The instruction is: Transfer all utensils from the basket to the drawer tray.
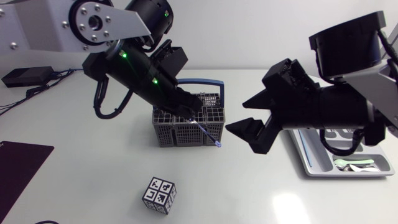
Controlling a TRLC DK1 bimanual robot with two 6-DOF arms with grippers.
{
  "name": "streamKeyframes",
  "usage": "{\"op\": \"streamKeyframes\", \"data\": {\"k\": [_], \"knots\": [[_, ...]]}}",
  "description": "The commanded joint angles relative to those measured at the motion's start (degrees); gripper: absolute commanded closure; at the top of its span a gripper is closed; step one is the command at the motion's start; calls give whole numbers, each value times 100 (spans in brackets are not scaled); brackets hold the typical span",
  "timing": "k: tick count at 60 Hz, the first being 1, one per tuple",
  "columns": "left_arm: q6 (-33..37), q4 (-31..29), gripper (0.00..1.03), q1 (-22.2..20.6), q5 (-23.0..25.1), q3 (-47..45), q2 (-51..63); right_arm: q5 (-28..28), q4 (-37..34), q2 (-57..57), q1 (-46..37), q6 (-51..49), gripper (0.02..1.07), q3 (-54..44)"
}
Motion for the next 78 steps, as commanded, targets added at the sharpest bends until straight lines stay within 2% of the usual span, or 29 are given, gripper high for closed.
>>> {"op": "streamKeyframes", "data": {"k": [1, 12, 14, 23, 39, 46, 62, 78], "knots": [[-147, -186, 100, 70, 276, 358, 209, -77, 197, 194, 149, 33, 16, -20], [-191, -485, 100, 140, 786, 622, 455, -103, 602, 537, 536, -231, 17, -222], [-191, -511, 100, 149, 857, 640, 491, -103, 654, 651, 589, -284, 23, -249], [-191, -564, 100, 158, 927, 692, 552, -103, 830, 871, 641, -327, 33, -266], [-182, -704, 100, 131, 1067, 807, 684, -59, 1050, 1082, 694, -398, 62, -310], [-191, -704, 100, 123, 1067, 815, 684, -59, 1094, 1161, 694, -407, 66, -328], [-191, -722, 100, 123, 1067, 815, 693, -50, 1094, 1161, 712, -415, 98, -337], [-209, -731, 99, 131, 1067, 859, 684, -59, 1067, 1135, 747, -398, 101, -389]]}}
